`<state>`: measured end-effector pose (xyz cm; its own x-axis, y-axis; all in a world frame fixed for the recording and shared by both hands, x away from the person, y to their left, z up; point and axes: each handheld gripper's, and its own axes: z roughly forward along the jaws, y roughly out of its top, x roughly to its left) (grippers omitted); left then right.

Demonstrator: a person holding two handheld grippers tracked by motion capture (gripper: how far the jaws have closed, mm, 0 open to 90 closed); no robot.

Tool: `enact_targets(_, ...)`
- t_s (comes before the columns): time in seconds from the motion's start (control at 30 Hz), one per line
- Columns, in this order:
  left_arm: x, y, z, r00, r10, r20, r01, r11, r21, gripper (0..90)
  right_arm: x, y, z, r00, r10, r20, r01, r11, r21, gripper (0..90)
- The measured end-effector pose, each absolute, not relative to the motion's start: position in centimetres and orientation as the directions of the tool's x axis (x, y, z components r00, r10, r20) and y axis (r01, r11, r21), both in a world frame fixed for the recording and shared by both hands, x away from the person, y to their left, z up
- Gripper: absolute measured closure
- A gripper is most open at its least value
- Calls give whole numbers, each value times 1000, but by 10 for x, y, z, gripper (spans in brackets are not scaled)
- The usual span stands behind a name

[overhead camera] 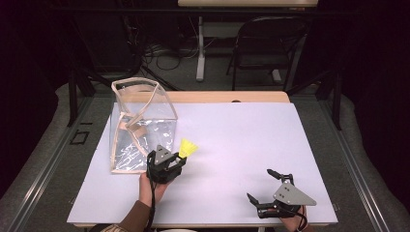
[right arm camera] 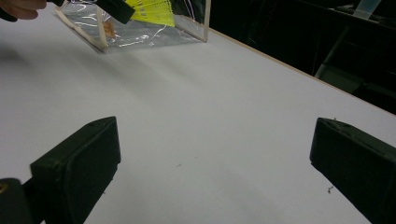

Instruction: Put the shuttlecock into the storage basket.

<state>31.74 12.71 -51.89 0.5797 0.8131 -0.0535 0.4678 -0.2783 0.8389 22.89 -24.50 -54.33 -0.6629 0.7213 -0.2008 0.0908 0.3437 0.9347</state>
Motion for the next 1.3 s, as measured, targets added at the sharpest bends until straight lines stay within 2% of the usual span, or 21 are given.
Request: enact_targets(1.3, 335, 125, -480, 599, 800, -28, 398, -268, 877, 652, 228, -246, -543, -661, 724, -199, 96, 345, 934, 12)
